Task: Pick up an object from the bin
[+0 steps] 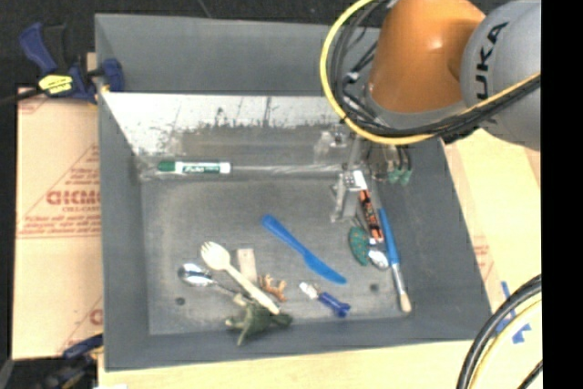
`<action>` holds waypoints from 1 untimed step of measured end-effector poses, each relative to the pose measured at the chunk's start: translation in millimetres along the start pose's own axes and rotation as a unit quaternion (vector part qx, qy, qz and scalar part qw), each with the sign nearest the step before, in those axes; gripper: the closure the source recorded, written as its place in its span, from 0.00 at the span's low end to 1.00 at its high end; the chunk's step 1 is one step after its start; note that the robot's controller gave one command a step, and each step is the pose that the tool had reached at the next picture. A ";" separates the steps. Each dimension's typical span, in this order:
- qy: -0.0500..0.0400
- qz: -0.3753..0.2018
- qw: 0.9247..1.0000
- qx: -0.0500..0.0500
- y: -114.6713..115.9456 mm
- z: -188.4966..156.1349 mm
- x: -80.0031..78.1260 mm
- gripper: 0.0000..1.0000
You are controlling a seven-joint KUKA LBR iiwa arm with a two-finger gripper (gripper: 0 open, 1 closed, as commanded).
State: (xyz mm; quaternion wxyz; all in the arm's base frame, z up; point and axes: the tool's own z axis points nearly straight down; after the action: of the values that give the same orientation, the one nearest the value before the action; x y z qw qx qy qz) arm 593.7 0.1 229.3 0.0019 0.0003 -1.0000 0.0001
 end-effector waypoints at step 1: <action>-0.004 0.000 1.000 0.000 0.0 -5.0 -1.3 0.00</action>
Offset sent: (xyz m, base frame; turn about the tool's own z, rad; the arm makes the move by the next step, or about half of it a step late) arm -0.0282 0.0158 -0.1593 0.2371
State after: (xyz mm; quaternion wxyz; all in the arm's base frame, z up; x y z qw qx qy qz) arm 595.0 0.1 234.3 -0.0023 0.0003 -1.0000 0.0002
